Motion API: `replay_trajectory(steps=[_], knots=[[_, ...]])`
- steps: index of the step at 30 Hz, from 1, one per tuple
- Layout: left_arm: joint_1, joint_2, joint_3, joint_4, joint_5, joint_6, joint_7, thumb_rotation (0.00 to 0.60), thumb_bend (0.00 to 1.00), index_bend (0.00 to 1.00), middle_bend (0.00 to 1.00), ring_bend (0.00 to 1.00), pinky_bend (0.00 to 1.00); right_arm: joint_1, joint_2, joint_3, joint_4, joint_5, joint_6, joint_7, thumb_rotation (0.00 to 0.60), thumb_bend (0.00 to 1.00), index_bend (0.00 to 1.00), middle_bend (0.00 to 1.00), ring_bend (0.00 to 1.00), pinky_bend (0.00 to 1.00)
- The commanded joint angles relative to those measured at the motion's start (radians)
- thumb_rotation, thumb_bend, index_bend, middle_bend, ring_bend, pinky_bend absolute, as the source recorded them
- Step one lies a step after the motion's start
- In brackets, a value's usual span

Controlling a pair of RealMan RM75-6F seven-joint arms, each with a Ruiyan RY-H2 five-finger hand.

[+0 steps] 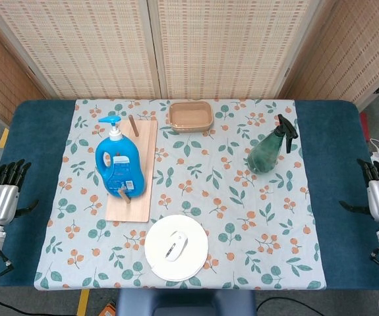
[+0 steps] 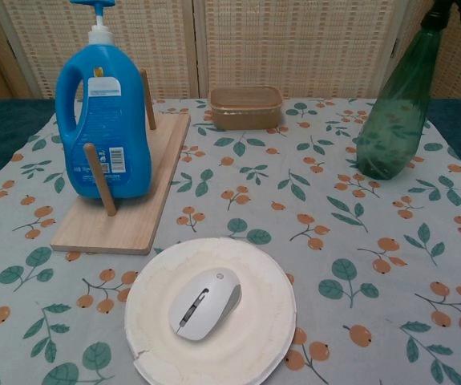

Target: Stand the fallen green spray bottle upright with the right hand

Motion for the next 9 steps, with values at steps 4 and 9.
replay_trajectory(steps=[4, 9], knots=[[0.000, 0.000, 0.000, 0.000, 0.000, 0.000, 0.000, 0.600, 0.21, 0.00, 0.00, 0.00, 0.00, 0.008, 0.003, 0.009, -0.027, -0.015, 0.015, -0.049, 0.600, 0.00, 0.08, 0.09, 0.00, 0.00], [0.000, 0.000, 0.000, 0.000, 0.000, 0.000, 0.000, 0.600, 0.21, 0.00, 0.00, 0.00, 0.00, 0.013, -0.005, 0.019, -0.024, -0.026, 0.023, -0.054, 0.600, 0.00, 0.09, 0.09, 0.00, 0.00]])
